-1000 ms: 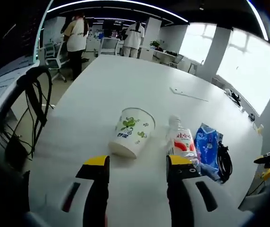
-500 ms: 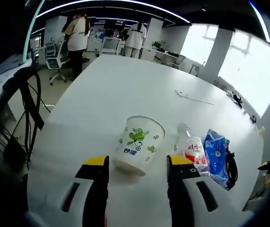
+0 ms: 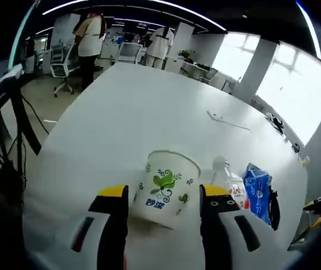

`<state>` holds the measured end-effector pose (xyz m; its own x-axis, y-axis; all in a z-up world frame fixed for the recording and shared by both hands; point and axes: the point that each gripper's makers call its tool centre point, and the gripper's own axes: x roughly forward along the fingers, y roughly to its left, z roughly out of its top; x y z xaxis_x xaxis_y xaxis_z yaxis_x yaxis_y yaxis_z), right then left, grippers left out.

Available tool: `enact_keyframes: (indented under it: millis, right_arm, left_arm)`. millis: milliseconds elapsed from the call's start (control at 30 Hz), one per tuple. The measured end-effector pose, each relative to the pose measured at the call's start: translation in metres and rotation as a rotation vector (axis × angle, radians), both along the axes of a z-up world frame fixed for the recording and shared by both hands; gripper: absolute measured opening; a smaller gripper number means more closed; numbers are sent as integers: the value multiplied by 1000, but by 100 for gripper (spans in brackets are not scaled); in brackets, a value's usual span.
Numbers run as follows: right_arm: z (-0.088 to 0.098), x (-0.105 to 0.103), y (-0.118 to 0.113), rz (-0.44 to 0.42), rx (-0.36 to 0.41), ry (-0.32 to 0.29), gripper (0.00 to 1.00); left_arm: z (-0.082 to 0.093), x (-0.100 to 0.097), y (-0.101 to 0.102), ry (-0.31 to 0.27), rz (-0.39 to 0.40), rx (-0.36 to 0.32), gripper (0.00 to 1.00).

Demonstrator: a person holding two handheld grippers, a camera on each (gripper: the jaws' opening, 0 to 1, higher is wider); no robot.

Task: Arrange the tabletop items into an orderly group along one side of the table until the central work area is clear of visible clutter.

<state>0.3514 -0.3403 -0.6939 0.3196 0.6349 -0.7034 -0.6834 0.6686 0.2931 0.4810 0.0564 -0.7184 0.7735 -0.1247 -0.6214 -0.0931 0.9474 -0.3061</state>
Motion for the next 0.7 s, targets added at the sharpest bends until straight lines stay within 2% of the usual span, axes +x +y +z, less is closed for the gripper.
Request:
enact_keyframes:
  millis: [100,233,467,700]
  right_arm:
    - [-1,-2,-1,2,-4,4,64]
    - [-3,-3,-2,11,-12,7,64]
    - [-6,-5,1,22,-8,16,64]
    - [-2,2,9,33,10,2,64]
  left_arm:
    - [-8,2,-2,17,-20,2,49]
    - [-11,-2,-4,22,-20,-18,38]
    - [-10,-16,-2,19,33,-53,36]
    - [-10,-35,-7,39,23,-24,37]
